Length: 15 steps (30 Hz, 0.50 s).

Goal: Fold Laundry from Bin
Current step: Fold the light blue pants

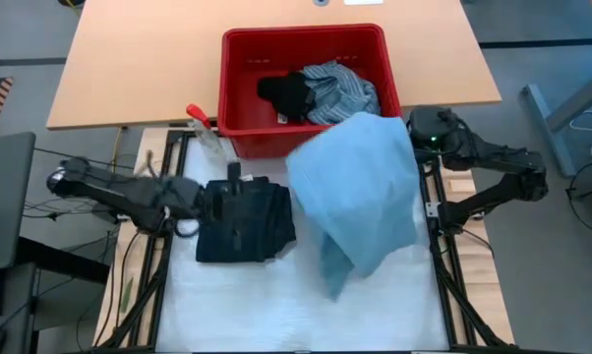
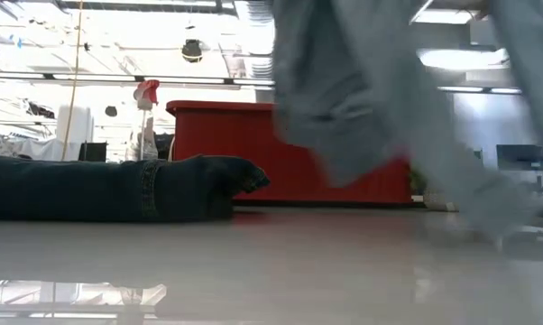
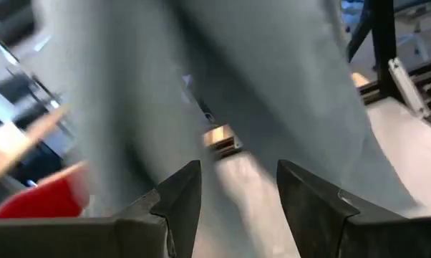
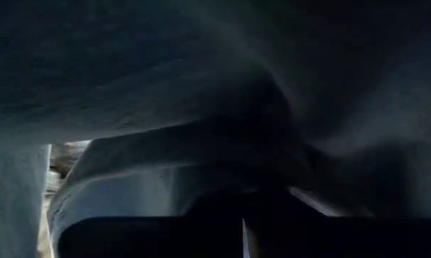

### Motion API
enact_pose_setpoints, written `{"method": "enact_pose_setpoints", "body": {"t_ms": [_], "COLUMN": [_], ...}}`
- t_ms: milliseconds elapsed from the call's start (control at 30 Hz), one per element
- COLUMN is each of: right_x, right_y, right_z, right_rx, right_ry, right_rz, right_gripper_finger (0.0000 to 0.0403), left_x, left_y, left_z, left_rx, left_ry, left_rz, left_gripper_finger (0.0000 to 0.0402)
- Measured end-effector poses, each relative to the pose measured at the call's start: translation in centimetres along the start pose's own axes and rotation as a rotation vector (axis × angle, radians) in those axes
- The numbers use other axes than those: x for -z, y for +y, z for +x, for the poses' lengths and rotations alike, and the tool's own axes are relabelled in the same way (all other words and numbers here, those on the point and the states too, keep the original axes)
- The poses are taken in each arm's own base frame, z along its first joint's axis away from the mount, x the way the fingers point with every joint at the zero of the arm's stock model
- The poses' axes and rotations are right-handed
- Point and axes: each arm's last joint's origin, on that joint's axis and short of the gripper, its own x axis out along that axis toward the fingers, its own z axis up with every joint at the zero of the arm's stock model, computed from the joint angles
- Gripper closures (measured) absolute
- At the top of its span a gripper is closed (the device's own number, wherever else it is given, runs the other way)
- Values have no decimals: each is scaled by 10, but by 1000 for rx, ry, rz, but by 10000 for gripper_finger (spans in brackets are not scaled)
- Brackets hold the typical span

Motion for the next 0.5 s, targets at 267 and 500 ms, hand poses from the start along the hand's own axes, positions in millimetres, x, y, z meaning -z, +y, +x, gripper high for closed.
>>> {"method": "enact_pose_setpoints", "body": {"t_ms": [267,500], "right_x": [19,28], "right_y": [-12,-21], "right_z": [12,27], "right_rx": [217,335], "right_ry": [7,-26], "right_rz": [54,60], "right_gripper_finger": [383,383], "left_x": [3,4], "left_y": [-33,-34], "left_z": [-7,-5], "left_rx": [-75,-69], "left_ry": [-68,-65], "left_rz": [-52,-169], "left_gripper_finger": [231,231]}}
